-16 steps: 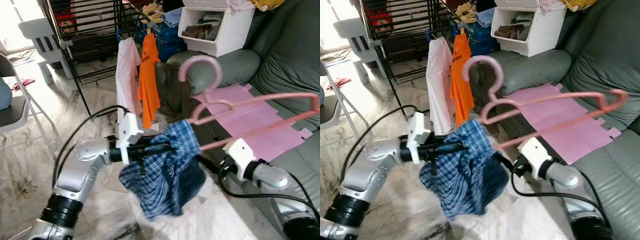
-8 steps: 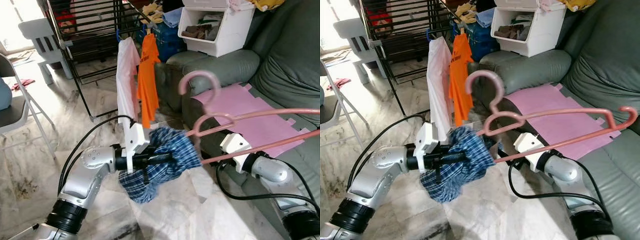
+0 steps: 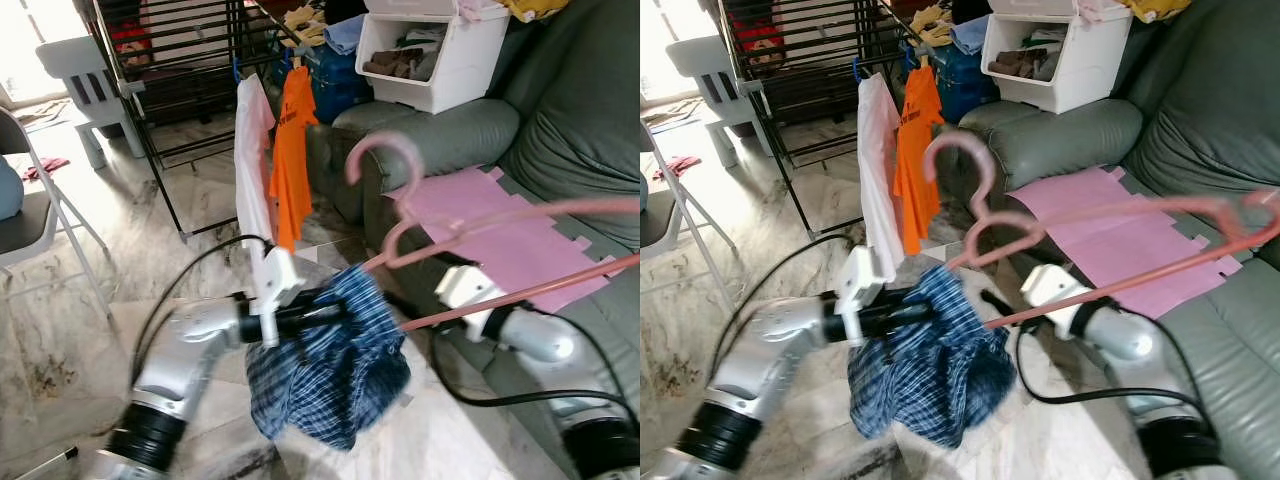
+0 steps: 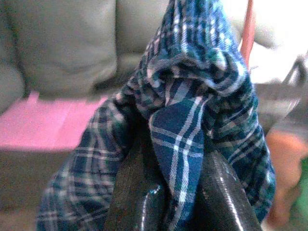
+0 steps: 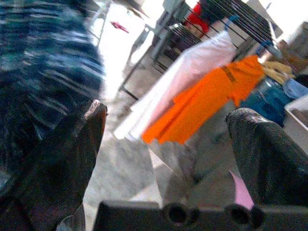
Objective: Hang hanger
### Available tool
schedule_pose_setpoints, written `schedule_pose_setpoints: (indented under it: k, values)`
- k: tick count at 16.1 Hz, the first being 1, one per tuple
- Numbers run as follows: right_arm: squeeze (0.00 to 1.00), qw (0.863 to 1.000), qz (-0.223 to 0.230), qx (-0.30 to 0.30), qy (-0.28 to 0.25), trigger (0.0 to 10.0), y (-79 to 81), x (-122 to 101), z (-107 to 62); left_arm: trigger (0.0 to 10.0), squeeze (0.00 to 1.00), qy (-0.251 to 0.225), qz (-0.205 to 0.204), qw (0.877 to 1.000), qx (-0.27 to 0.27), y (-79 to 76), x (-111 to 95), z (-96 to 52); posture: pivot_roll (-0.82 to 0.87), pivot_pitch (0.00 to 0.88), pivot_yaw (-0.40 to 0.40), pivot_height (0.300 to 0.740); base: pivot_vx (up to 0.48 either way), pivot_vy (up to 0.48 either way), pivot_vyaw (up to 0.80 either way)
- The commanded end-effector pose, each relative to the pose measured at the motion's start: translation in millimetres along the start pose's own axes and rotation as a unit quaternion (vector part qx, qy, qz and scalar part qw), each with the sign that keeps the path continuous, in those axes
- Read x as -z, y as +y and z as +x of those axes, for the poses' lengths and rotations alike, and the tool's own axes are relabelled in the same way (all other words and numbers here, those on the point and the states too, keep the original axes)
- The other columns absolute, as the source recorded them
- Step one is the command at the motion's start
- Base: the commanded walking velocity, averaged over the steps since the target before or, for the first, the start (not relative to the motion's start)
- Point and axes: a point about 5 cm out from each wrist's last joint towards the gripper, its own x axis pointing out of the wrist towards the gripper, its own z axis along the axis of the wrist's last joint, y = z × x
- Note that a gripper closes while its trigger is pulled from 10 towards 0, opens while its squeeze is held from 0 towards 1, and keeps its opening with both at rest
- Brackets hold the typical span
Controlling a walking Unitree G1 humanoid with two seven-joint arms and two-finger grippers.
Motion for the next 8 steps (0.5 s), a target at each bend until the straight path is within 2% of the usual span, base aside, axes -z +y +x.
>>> schedule_pose_setpoints:
  k: [1,3,5,7,8]
  values:
    - [0.0,1.0,-0.013,-0.012,-0.018,10.0,1.8,-9,6.9,0.0,0.0,-0.032,-0.003,0.999,-0.01,-0.7,-12,4.3,-0.13,0.0,0.042,0.74,0.0,0.0,0.0]
    - [0.0,0.999,0.02,-0.042,-0.018,10.0,17.4,-7,13.9,0.0,0.0,-0.075,-0.005,0.997,-0.023,-3.5,-21,21.0,-0.13,0.0,0.042,0.74,0.0,0.0,0.0]
    - [0.0,0.996,0.04,-0.072,-0.018,10.0,28.1,-8,14.9,0.0,0.0,-0.079,0.009,0.996,-0.032,-2.4,-24,27.1,-0.13,0.0,0.042,0.74,0.0,0.0,0.0]
    - [0.0,0.994,0.061,-0.092,-0.018,10.0,32.6,-8,12.2,0.0,0.0,-0.069,0.026,0.996,-0.054,2.8,-21,26.1,-0.13,0.0,0.044,0.74,0.0,0.0,0.0]
    - [0.0,0.99,0.088,-0.107,-0.016,10.0,34.6,-8,8.4,0.0,0.0,-0.058,0.043,0.994,-0.083,9.9,-19,21.5,-0.14,0.0,0.048,0.74,0.0,0.0,0.0]
